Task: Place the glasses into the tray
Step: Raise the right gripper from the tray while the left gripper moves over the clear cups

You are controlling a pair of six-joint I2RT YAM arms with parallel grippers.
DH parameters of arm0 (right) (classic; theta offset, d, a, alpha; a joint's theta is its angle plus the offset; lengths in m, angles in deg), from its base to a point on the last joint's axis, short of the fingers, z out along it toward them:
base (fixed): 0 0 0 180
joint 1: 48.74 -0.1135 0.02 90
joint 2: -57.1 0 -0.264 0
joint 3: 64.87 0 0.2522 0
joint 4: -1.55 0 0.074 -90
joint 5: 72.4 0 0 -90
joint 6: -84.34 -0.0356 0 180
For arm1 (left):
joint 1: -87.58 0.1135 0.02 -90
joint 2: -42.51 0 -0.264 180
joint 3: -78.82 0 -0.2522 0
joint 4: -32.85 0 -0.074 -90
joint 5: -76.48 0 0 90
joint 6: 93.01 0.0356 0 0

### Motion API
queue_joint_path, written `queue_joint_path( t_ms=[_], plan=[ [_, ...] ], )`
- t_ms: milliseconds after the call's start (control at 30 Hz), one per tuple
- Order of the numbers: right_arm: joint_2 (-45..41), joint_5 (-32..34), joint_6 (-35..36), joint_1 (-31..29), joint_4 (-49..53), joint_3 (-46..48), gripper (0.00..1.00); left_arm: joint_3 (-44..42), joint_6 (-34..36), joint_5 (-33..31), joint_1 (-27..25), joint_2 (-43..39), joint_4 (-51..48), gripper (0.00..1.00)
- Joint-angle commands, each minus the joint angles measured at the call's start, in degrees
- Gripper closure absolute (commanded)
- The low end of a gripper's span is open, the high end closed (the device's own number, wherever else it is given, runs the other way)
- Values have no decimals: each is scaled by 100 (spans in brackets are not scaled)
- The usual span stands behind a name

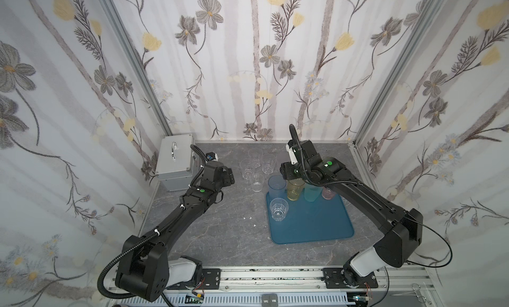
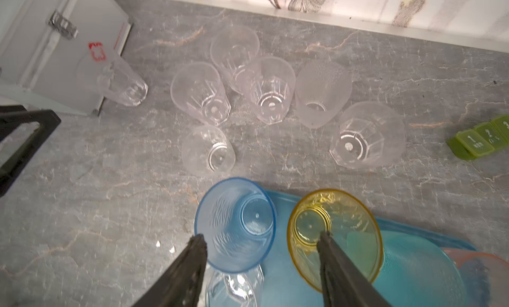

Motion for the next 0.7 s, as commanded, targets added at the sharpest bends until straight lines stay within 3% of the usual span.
queue_joint_path(
  t_ms=[0,267,367,500,667],
  plan=[
    [187,-79,-236,29,-611,-169,34,335,137,592,228,424,148,21],
    [438,-101,-241,35,-711,-274,30,1645,-41,1443,257,2085,149,19],
    [457,-33,-253,39,-734,-239,23,2053,-111,1543,208,2535,149,17],
    [493,304,-343,43,-637,-264,2,2282,-73,1498,111,2935,148,13],
    [466,1115,-583,83,-423,-342,0,2627,-71,1504,60,3262,148,17]
  ],
)
